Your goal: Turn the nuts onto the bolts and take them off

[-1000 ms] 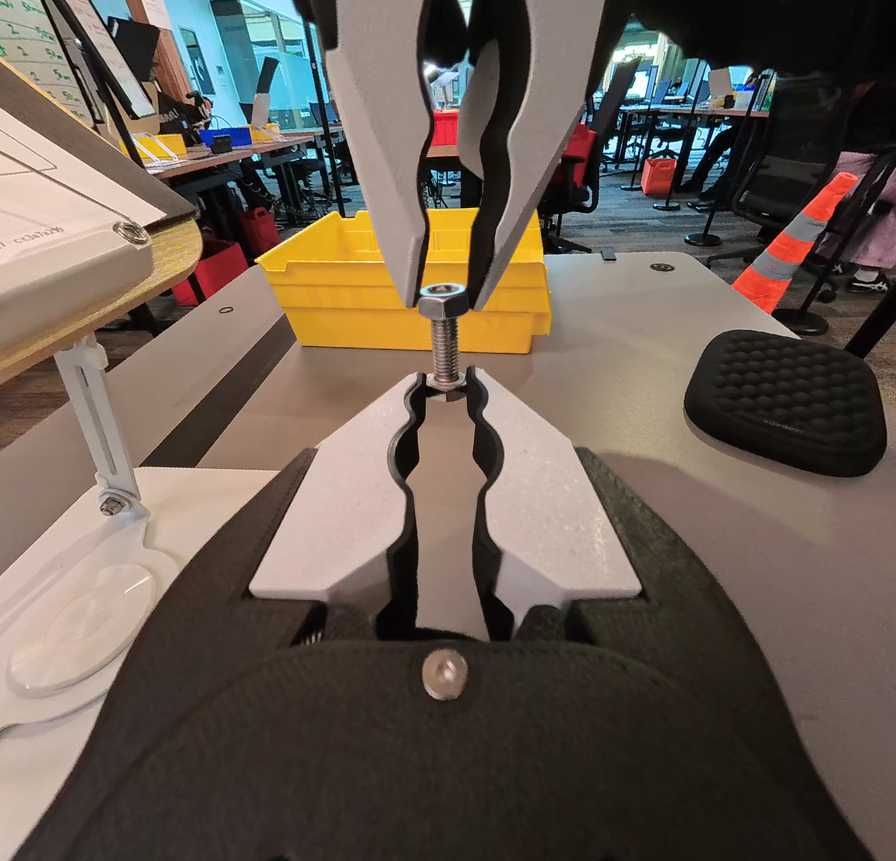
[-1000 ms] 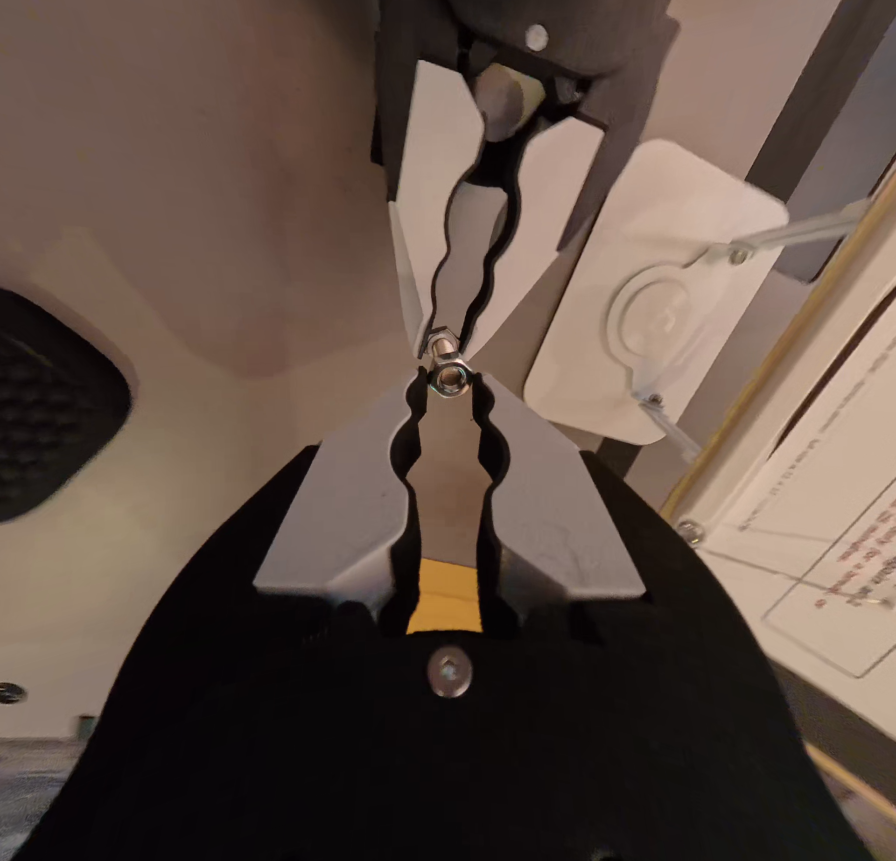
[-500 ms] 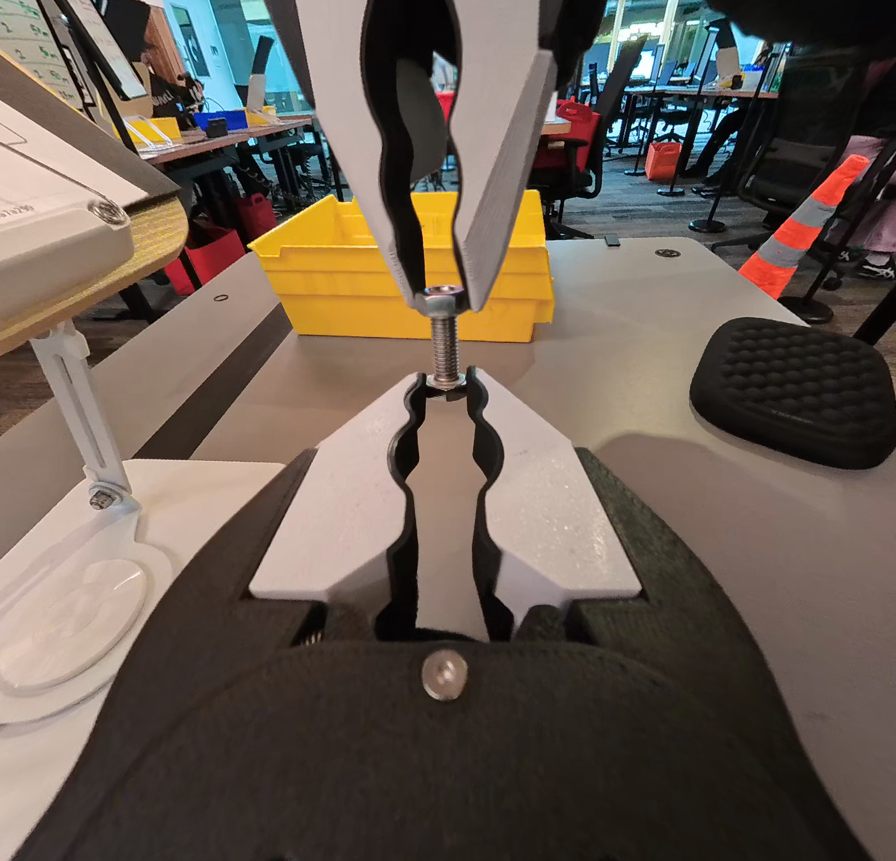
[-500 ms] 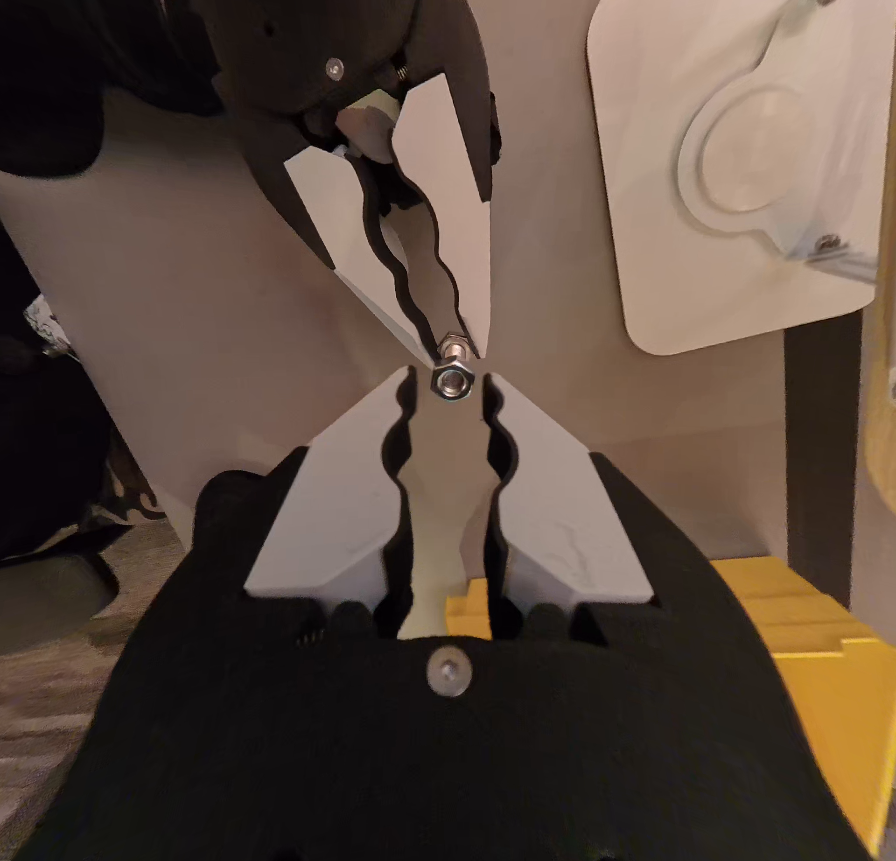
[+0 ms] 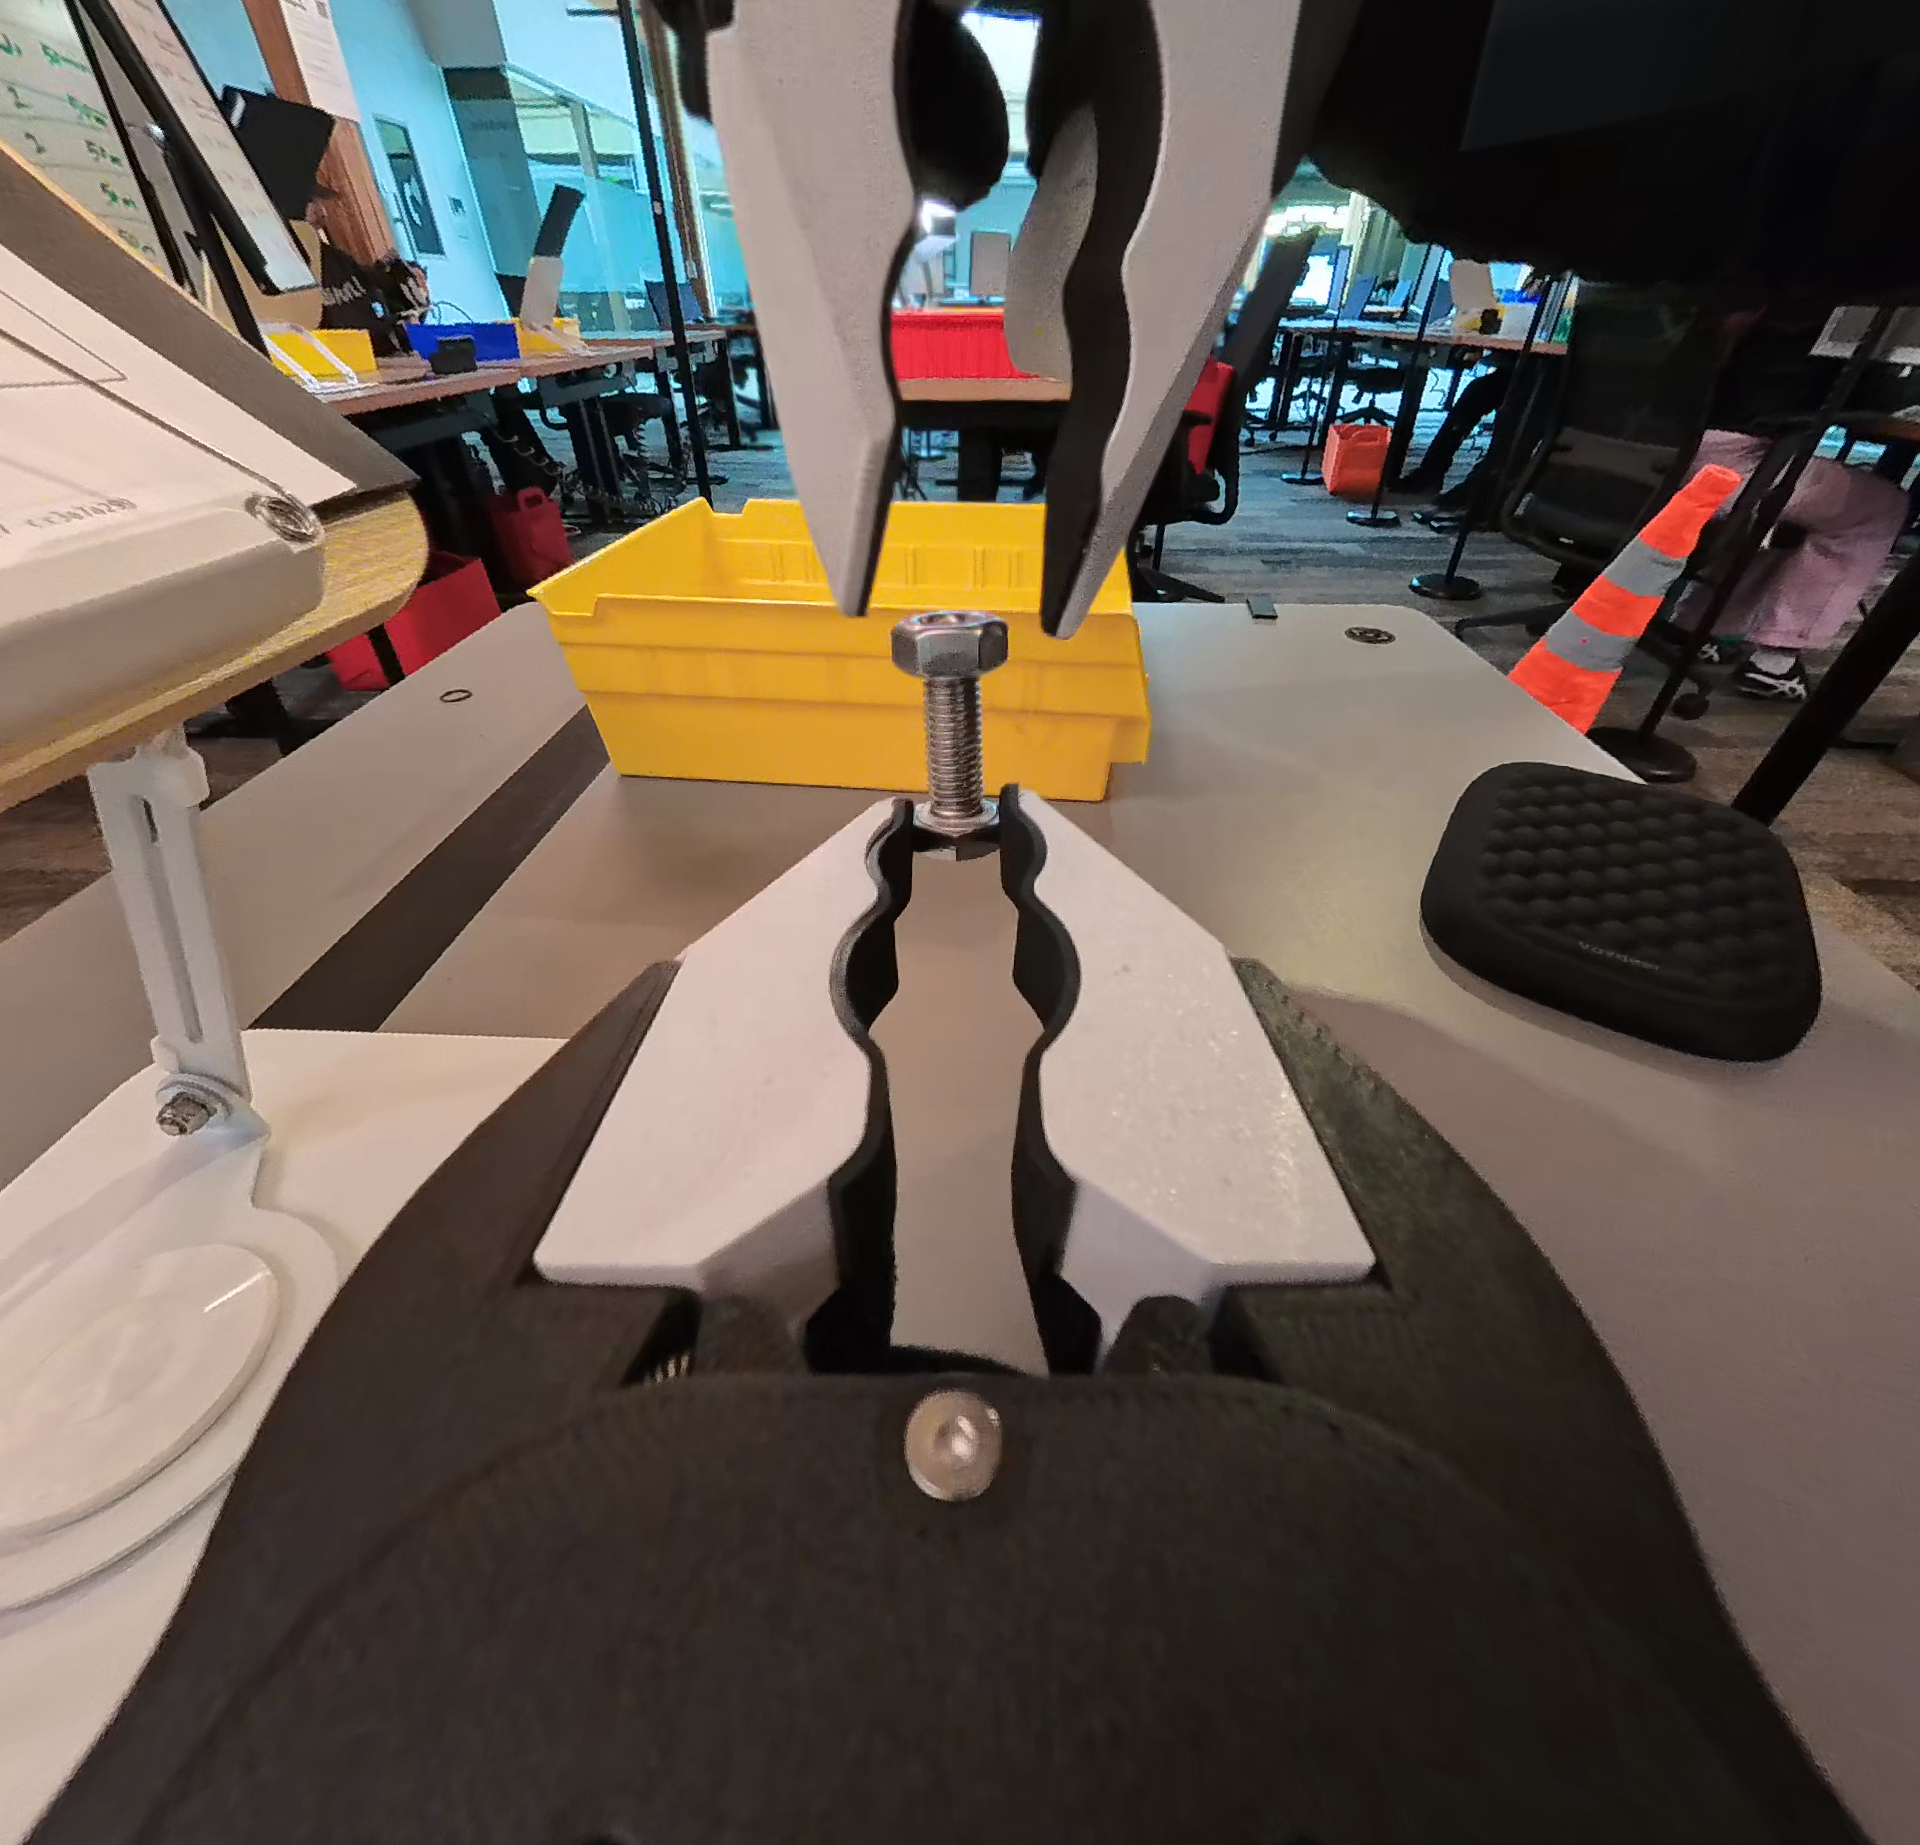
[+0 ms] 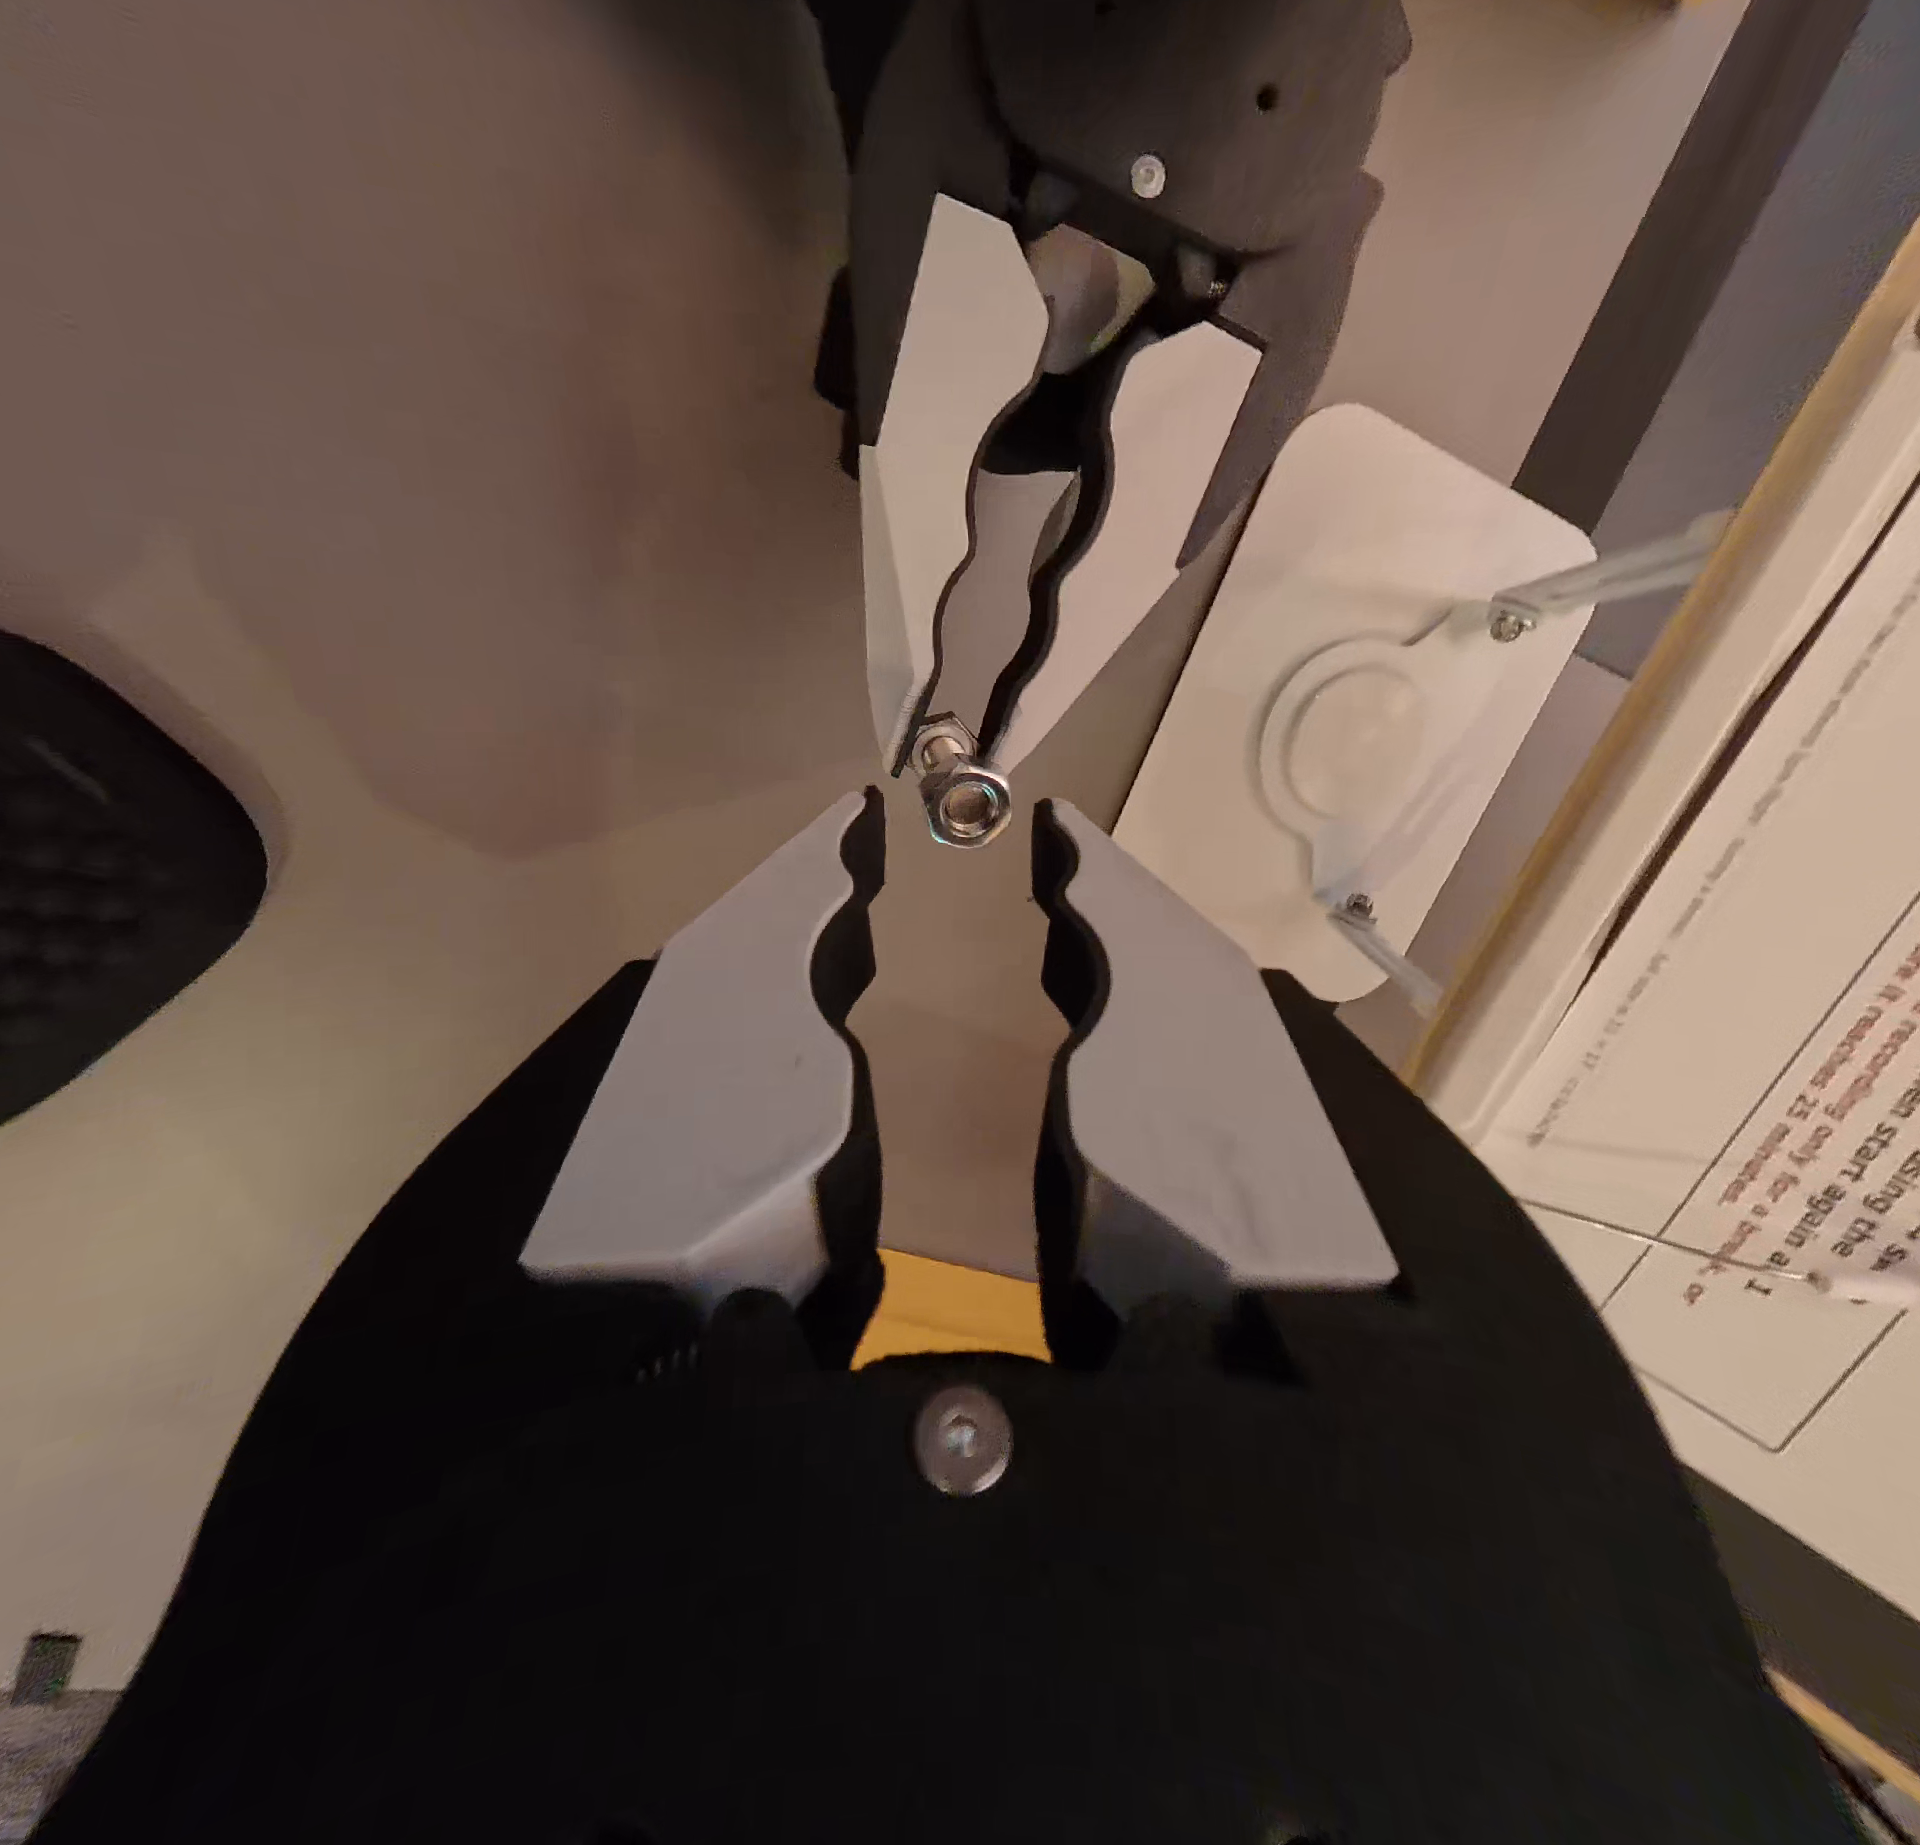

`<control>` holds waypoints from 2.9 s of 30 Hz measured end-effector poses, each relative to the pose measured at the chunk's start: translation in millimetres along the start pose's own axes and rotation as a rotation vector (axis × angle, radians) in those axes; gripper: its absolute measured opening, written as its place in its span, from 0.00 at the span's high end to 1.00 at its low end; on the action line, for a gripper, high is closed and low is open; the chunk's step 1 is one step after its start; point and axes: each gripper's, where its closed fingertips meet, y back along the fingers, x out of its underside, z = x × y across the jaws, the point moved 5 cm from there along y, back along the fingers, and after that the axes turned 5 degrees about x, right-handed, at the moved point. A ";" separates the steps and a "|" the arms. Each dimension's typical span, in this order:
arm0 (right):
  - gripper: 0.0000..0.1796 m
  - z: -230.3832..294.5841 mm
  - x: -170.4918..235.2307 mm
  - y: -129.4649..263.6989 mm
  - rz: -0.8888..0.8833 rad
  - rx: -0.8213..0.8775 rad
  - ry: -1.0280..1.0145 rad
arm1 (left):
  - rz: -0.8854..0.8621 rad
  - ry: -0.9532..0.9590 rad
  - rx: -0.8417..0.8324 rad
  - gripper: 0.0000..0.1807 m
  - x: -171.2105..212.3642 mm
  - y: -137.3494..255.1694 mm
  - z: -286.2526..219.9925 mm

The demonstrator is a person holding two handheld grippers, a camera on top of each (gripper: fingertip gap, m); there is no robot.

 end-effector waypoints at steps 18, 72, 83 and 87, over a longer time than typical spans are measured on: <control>0.83 -0.1 -1.7 0.4 0.005 0.003 -0.002 | -0.019 0.004 -0.001 0.92 -2.2 2.1 0.7; 0.91 -10.3 7.6 -17.1 0.082 -0.091 -0.575 | 0.030 -0.014 -0.047 0.92 6.0 0.9 6.1; 0.76 -18.8 4.9 -6.0 -0.010 -0.009 -0.394 | 0.017 -0.016 -0.031 0.92 3.6 1.0 3.9; 0.77 -12.1 2.8 -6.3 0.009 0.008 -0.099 | 0.016 -0.012 -0.025 0.92 3.8 0.8 3.4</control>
